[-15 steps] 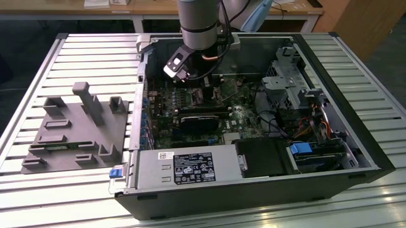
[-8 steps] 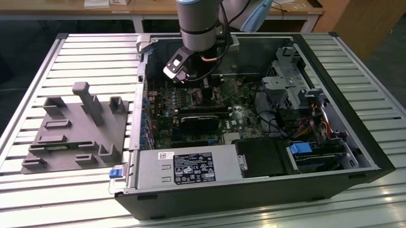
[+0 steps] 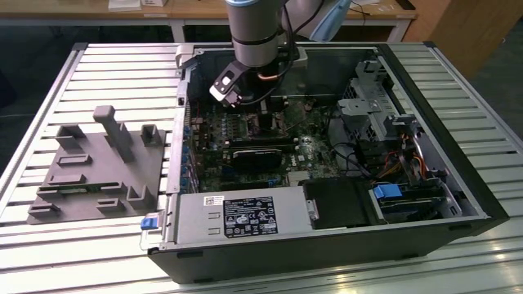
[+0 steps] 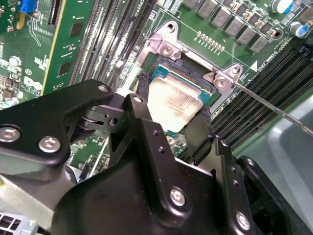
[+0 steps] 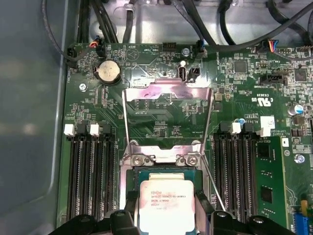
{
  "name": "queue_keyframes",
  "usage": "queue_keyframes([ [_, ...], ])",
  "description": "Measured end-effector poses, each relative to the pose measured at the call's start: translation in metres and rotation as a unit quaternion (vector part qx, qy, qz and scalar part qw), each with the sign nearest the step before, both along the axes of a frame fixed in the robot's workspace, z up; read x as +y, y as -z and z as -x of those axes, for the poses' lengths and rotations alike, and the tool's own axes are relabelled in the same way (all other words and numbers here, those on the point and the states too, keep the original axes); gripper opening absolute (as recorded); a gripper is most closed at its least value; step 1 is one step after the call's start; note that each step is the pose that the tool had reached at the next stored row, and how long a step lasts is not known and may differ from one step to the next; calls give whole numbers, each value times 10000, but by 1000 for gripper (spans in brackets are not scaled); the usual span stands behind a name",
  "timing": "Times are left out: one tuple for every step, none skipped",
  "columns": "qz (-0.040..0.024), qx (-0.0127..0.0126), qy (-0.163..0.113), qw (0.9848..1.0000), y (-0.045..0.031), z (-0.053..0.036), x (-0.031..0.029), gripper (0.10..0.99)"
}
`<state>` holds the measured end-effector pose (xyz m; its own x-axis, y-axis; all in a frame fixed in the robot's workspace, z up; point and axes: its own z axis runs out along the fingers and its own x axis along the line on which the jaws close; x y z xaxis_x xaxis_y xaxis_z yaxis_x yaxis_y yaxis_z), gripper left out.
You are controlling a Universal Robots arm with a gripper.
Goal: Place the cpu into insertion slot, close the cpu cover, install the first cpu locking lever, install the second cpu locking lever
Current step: 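Place the cpu into insertion slot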
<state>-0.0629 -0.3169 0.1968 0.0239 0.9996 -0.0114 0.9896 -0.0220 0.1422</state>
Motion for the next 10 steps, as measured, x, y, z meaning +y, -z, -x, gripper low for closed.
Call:
queue_keyframes([
  [0,0,12,10000,4,1,3,537],
  [1,1,23,10000,7,2,6,537],
  [0,0,32,10000,12,3,7,537],
  [0,1,40,10000,17,4,8,537],
  [1,1,44,10000,18,4,8,537],
  [1,1,44,10000,18,4,8,537],
  [1,1,45,10000,18,4,8,537],
  [1,1,45,10000,18,4,9,537],
  [1,1,45,10000,19,4,9,537],
  [1,1,45,10000,19,4,9,537],
])
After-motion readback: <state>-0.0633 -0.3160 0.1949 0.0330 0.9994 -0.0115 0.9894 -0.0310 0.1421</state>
